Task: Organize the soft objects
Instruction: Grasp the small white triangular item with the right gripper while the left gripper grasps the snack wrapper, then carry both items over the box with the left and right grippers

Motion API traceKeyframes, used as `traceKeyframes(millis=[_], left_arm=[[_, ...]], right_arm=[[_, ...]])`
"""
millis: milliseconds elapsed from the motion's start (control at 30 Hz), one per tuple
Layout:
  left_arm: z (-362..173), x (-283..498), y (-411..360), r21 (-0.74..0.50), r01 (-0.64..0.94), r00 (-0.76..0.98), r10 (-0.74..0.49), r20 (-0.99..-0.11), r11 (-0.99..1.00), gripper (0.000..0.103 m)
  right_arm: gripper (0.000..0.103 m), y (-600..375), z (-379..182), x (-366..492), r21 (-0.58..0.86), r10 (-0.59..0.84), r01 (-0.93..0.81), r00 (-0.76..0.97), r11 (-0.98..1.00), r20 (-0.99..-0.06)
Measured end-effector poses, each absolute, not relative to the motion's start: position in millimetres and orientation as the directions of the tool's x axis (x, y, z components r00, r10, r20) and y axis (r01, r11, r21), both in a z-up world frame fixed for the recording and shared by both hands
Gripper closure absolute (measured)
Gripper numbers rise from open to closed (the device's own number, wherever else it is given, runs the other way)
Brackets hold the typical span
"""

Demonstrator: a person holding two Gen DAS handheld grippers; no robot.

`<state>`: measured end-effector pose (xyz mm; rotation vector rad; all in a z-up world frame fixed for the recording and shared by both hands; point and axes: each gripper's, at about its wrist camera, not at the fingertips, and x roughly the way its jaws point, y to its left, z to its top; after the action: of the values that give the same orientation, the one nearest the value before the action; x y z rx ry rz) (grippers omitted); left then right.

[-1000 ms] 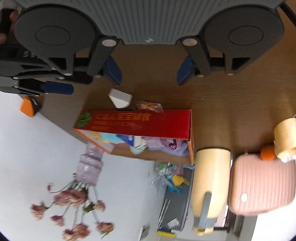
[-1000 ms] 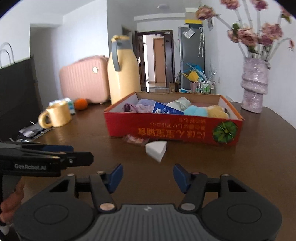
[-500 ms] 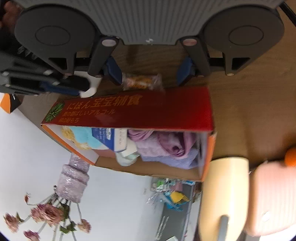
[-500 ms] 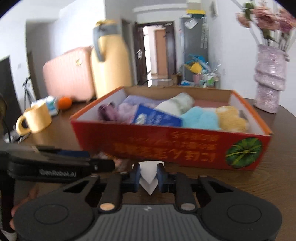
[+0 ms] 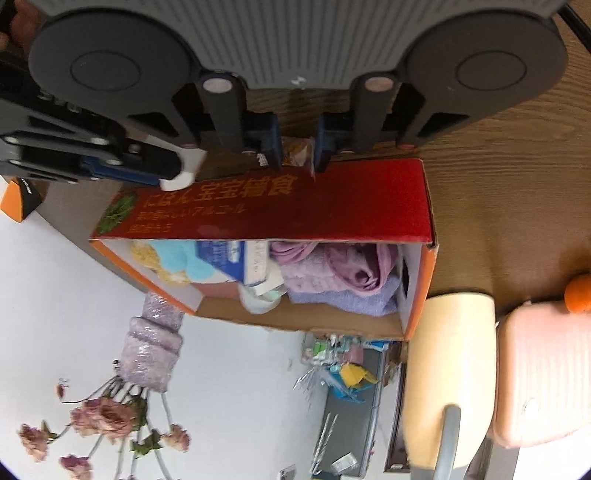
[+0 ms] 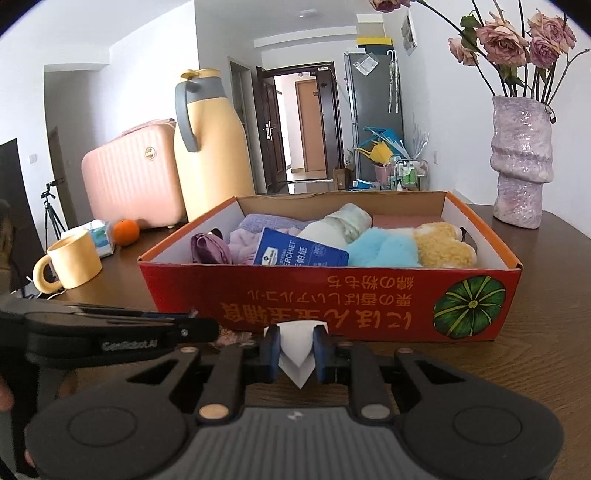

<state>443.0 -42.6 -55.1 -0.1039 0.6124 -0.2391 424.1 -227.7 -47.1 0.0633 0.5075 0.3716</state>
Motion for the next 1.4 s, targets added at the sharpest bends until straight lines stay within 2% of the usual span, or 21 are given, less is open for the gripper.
traceKeyframes(millis=[167, 500, 733, 867, 1000, 1167, 1200, 1300, 1333, 1367, 1400], left_arm=[[-32.9, 400.8, -38.3, -0.178, 0.224, 0.825, -0.283, -0.489, 0.958, 0.088], [-7.7, 254.3, -8.0, -0.241, 0.174, 0.877, -0.262, -0.402, 0.955, 0.088], [13.9, 234.9, 1.6, -0.245, 0.172, 0.905, -0.252, -0.344, 0.954, 0.088], [28.3, 263.7, -1.3, -0.181, 0.187, 0.923, -0.236, -0.304, 0.965, 0.088], [48.4, 330.5, -6.7, -0.104, 0.159, 0.946, -0.182, -0.269, 0.982, 0.087], [39.0, 432.4, -27.3, 0.076, 0.034, 0.961, -0.011, -0.276, 0.997, 0.087], [32.6, 452.2, -26.8, 0.073, 0.034, 0.95, -0.01, -0.314, 0.997, 0.086], [12.6, 505.4, -9.7, -0.061, 0.042, 0.882, -0.066, -0.467, 0.997, 0.085], [8.0, 515.7, -2.8, -0.098, 0.042, 0.869, -0.085, -0.488, 0.994, 0.077], [2.9, 524.3, 6.3, -0.142, 0.039, 0.858, -0.106, -0.503, 0.989, 0.076], [-0.8, 530.9, 14.6, -0.19, 0.036, 0.847, -0.131, -0.515, 0.981, 0.066]], right_arm=[[0.085, -228.2, -47.0, 406.3, 0.177, 0.395, -0.353, 0.803, 0.919, -0.446], [0.085, -244.2, -21.1, 263.5, 0.255, 0.47, -0.4, 0.809, 0.88, -0.354], [0.085, -246.9, 5.9, 236.5, 0.235, 0.46, -0.402, 0.832, 0.885, -0.31], [0.085, -236.5, 25.1, 261.5, 0.175, 0.463, -0.429, 0.837, 0.886, -0.291], [0.085, -221.8, 54.7, 325.3, 0.104, 0.467, -0.456, 0.846, 0.884, -0.259], [0.085, -188.6, 61.2, 433.8, 0.069, 0.463, -0.474, 0.8, 0.878, -0.382], [0.085, -178.7, 55.9, 453.9, 0.047, 0.447, -0.472, 0.793, 0.88, -0.414], [0.086, -156.7, 36.2, 499.0, 0.052, 0.44, -0.479, 0.751, 0.876, -0.492], [0.085, -151.1, 29.0, 511.3, 0.05, 0.442, -0.489, 0.737, 0.871, -0.511], [0.084, -147.0, 22.9, 521.2, 0.05, 0.446, -0.496, 0.726, 0.867, -0.524], [0.08, -145.1, 17.1, 528.9, 0.07, 0.458, -0.502, 0.712, 0.862, -0.533]])
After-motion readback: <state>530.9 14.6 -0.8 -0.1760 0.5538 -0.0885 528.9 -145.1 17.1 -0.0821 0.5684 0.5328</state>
